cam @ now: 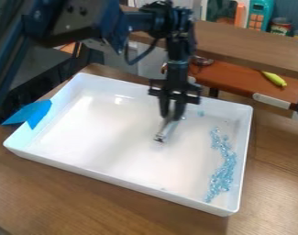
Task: Sweep into pile
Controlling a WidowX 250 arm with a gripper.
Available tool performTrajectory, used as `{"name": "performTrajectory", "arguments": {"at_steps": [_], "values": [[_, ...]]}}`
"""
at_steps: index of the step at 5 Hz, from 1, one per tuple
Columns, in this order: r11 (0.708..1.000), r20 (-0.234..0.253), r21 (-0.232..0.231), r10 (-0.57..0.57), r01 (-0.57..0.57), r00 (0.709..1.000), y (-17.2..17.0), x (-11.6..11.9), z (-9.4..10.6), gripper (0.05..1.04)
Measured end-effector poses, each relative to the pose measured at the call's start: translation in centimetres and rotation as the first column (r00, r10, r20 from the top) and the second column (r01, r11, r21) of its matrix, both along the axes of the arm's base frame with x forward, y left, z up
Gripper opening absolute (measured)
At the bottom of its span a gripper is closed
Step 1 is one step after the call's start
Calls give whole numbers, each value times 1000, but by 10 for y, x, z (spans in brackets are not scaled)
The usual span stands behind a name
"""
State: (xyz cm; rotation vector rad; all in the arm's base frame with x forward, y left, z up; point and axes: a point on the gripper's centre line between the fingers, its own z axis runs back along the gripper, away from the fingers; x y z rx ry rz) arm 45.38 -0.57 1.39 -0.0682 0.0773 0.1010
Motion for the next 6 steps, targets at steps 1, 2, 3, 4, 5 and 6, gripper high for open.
{"name": "performTrajectory", "arguments": {"at_steps": [1,2,3,4,5,6], "values": [[1000,-1,-11,-5,5,1000,-22,3,-1,321],[999,2,-20,-33,33,999,-40,6,-8,321],[996,27,-34,-76,77,997,-64,10,-6,321],[994,32,-57,-93,94,995,-66,7,-9,321],[992,28,-94,-84,87,996,-44,-5,-2,321],[993,88,-108,-48,58,995,-5,-16,24,321]]}}
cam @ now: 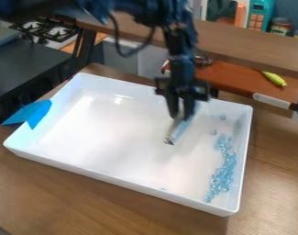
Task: Sweep into pile
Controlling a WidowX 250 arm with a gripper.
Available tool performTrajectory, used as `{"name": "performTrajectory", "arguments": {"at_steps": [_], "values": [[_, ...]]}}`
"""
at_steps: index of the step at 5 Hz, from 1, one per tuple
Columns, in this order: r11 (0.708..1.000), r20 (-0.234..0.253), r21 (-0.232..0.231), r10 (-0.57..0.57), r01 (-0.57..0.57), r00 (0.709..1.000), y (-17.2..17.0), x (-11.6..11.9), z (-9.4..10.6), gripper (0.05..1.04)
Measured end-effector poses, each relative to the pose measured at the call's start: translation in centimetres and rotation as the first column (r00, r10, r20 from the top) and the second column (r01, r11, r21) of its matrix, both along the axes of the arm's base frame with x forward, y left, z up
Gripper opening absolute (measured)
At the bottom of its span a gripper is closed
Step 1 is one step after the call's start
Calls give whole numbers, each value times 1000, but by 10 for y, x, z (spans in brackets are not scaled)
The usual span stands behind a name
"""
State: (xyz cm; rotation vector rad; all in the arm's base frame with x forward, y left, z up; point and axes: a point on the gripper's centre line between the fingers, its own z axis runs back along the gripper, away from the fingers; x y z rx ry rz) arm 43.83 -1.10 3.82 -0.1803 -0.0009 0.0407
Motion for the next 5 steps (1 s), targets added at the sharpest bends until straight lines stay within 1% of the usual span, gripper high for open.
{"name": "performTrajectory", "arguments": {"at_steps": [1,2,3,4,5], "values": [[999,26,43,24,-25,999,37,-18,11,321],[996,-8,74,57,-56,998,78,-39,4,321],[989,-27,114,96,-93,995,125,-54,-1,321],[978,-38,173,128,-120,991,162,-71,-7,321],[956,-37,255,159,-145,987,196,-85,-14,392]]}}
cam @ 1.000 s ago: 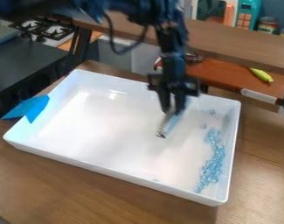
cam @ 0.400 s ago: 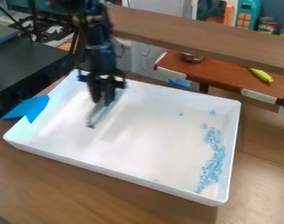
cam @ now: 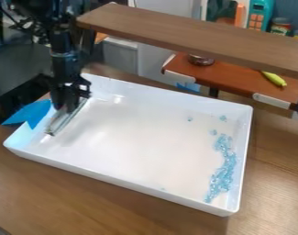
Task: Sweep into pile
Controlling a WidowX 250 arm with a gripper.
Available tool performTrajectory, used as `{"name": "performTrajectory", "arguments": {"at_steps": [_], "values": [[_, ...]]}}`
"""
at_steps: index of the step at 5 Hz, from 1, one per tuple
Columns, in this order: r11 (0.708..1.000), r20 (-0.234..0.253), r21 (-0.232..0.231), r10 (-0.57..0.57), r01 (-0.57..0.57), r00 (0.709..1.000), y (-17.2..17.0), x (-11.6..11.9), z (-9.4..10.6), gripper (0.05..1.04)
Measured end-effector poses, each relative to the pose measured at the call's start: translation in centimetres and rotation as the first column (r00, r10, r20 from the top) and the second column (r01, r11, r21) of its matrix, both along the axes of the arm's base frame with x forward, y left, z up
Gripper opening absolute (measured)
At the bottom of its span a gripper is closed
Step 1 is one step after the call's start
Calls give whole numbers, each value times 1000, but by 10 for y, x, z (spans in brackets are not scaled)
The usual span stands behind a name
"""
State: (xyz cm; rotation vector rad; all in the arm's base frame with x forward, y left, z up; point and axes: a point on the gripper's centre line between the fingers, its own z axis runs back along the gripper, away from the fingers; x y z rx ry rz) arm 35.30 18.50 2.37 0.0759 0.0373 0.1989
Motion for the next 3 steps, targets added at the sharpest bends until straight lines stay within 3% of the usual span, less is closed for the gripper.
{"name": "performTrajectory", "arguments": {"at_steps": [1,2,3], "values": [[995,-69,102,9,-2,998,16,-12,0,688],[999,-70,51,-14,18,997,11,-19,-9,964],[999,56,32,-14,12,998,20,-22,37,1004]]}}
